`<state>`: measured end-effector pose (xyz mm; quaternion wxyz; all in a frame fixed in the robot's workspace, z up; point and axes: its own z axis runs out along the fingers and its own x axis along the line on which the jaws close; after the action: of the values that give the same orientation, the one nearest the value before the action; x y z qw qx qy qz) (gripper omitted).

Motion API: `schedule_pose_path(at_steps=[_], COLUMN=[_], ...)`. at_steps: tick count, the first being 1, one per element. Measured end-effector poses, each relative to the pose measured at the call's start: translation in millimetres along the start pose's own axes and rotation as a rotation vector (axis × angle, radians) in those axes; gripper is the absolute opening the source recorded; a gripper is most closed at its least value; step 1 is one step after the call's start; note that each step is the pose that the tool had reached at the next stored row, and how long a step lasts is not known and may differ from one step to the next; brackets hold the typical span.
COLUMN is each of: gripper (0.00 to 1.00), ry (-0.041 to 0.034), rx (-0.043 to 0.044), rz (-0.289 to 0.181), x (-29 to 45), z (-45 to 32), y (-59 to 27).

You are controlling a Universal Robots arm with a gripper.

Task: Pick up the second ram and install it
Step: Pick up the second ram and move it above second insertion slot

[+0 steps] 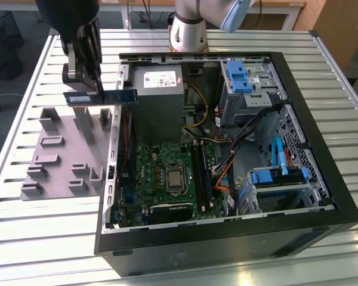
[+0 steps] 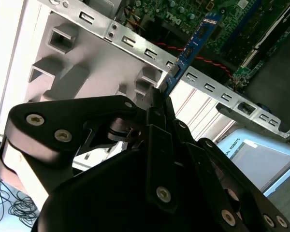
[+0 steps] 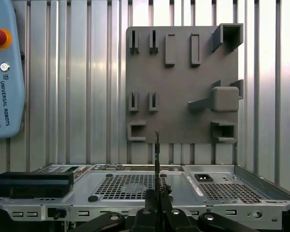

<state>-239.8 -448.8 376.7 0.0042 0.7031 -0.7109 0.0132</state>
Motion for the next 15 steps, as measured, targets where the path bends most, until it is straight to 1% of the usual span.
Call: schedule_pose_path(at_steps=[9, 15], gripper=[0.14, 0.14], ry=[0.0, 0.0], rx=[0.0, 0.0], rz=[0.0, 0.0], x=[-0.1, -0.2], z=[0.2, 0.3], y=[-14.0, -21.2])
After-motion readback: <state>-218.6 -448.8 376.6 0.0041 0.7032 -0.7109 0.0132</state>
